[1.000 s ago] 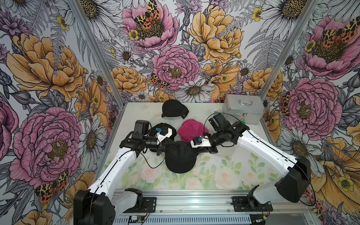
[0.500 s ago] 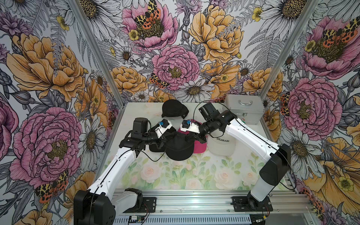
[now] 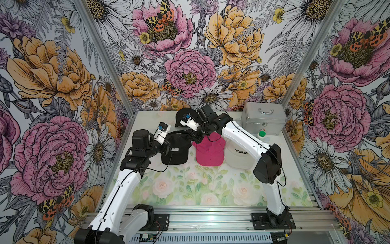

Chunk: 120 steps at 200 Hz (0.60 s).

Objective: Stack the baseball caps by color
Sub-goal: Pick up the baseball cap from the center of the board.

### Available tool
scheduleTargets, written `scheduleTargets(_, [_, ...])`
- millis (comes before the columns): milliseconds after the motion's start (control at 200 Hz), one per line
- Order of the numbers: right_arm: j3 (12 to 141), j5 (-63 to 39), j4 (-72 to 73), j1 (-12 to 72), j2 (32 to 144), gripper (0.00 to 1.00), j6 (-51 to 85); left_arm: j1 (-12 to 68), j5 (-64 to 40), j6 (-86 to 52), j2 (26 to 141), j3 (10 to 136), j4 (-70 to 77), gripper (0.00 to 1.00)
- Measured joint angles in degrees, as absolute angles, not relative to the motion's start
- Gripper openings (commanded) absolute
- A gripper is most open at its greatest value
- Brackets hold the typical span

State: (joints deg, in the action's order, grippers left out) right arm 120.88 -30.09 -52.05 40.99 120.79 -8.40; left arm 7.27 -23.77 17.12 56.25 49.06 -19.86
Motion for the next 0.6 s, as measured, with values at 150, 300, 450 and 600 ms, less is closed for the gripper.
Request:
scheduleTargets(150, [120.8, -32.9, -52.2, 41.2, 120.8, 0.0, -7.1, 6.9, -27.9, 17.1, 54.3, 47.5, -18.7, 0.1])
scheduleTargets(300, [119.6, -34.2, -52.9, 41.1, 119.8, 0.0, -6.6, 5.5, -32.5, 18.3, 52.9, 44.4, -16.9, 0.11])
scheduleTargets(450, [118.7, -38.3, -53.1, 41.4, 118.4, 0.0, -6.7, 1.2, -37.3, 16.8, 52.7, 41.8, -11.4, 0.77])
scheduleTargets(600, [118.7, -40.8, -52.8, 42.5, 118.2, 0.0, -6.9, -0.9, -37.2, 11.5, 49.7, 35.6, -1.9, 0.99])
